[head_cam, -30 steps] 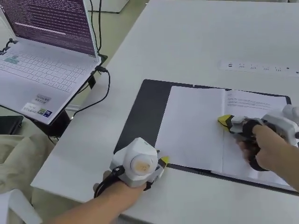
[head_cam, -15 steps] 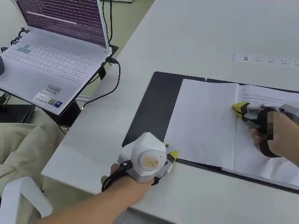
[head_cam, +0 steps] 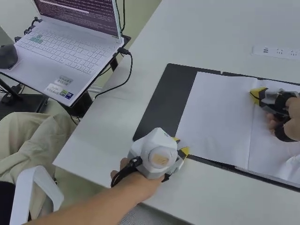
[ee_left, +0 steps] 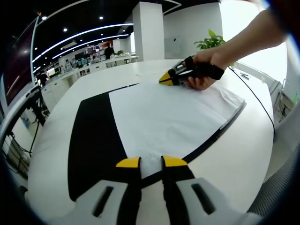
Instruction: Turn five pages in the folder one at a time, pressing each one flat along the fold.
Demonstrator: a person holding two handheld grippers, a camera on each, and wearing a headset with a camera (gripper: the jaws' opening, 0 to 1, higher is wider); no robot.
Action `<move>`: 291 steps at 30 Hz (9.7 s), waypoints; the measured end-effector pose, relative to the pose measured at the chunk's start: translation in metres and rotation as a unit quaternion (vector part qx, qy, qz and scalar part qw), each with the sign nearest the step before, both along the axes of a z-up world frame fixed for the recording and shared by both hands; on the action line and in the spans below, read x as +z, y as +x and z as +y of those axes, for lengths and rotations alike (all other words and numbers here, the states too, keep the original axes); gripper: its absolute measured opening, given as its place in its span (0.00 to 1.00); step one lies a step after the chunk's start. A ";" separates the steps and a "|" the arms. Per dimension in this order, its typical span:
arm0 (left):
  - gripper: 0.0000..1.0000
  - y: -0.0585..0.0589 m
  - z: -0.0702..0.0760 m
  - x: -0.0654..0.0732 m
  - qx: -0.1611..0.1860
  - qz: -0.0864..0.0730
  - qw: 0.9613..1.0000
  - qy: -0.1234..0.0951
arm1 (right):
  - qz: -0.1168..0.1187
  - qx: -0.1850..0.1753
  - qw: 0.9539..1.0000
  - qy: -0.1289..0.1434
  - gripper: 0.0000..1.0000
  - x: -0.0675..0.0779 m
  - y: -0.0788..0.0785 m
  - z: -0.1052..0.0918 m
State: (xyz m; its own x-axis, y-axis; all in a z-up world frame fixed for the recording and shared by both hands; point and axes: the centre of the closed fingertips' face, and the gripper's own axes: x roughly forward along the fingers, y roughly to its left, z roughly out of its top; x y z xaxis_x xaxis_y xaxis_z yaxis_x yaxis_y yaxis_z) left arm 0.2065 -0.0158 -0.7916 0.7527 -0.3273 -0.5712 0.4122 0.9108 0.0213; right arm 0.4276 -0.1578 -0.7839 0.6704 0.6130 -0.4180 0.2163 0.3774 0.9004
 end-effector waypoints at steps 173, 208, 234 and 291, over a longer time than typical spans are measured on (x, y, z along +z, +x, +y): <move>0.43 -0.052 -0.006 0.131 0.049 -0.005 0.994 -0.095 | -0.215 0.074 0.940 -0.255 0.24 0.163 -0.295 -0.109; 0.99 -0.098 0.033 0.153 0.067 -0.021 0.997 -0.033 | -0.263 0.120 0.862 -0.417 1.00 0.140 -0.307 -0.175; 0.99 -0.052 -0.022 0.140 0.006 -0.012 1.000 -0.024 | -0.253 0.087 0.878 -0.397 0.97 0.134 -0.310 -0.194; 0.47 0.036 -0.246 0.023 -0.184 0.010 0.983 0.021 | -0.255 0.035 0.883 -0.393 0.85 0.138 -0.326 -0.192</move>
State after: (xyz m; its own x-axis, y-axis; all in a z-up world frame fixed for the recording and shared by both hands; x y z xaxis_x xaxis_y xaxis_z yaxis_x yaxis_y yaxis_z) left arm 0.2423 -0.2620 -0.7686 0.5759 -0.5513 -0.6037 0.7145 0.6983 0.0439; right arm 0.1014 -0.3500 -0.6463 0.8665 0.3150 -0.3873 -0.1902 0.9256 0.3273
